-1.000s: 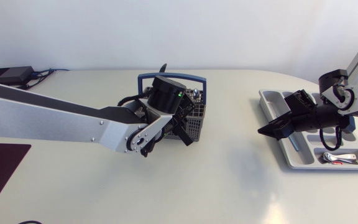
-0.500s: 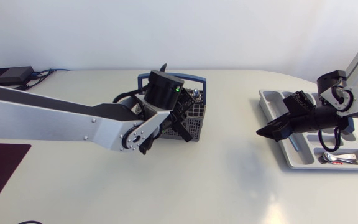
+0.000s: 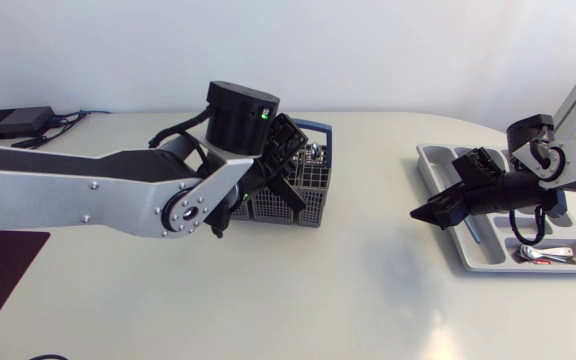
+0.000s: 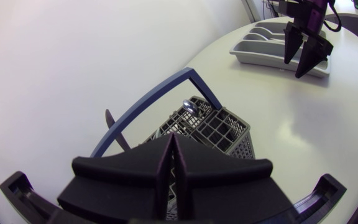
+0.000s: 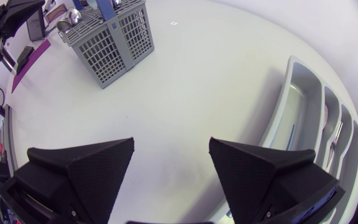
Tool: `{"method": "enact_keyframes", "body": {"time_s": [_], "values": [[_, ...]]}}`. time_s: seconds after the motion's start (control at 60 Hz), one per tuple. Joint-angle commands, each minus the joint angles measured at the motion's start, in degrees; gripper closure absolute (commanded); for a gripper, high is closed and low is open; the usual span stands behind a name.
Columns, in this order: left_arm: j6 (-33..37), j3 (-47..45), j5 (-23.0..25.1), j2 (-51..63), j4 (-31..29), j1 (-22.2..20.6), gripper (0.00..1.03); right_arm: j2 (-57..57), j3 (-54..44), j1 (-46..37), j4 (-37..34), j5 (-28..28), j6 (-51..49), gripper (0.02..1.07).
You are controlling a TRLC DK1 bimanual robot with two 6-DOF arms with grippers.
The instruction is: Transfer all utensils from the basket to the drawer tray.
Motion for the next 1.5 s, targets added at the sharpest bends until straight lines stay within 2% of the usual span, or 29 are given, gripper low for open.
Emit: {"method": "enact_keyframes", "body": {"time_s": [0.0,0.217,0.25,0.417,0.75,1.483], "values": [[0.9,-1.67,-0.68,-1.52,-0.38,-0.31,1.0,-0.85,-1.53,0.67,0.37,0.1,-0.78,0.2],[0.9,-2.55,0.29,-2.84,-1.26,-0.49,0.99,-0.94,-1.62,1.03,0.37,0.1,-0.78,0.18],[0.99,-3.52,0.64,-2.66,-1.09,-0.58,0.9,-0.85,-1.71,1.11,0.37,0.1,-0.78,0.18],[1.25,-5.27,1.08,-1.96,-0.73,-0.4,0.74,-0.59,-2.15,1.29,1.07,0.1,-0.96,0.18],[0.99,-7.03,3.45,-0.03,0.58,-0.14,0.62,0.03,-2.85,1.29,2.13,-0.43,-1.31,0.17],[0.46,-1.41,3.28,7.88,3.48,0.92,0.61,1.52,-3.2,1.47,3.18,-1.39,-1.75,0.17]]}}
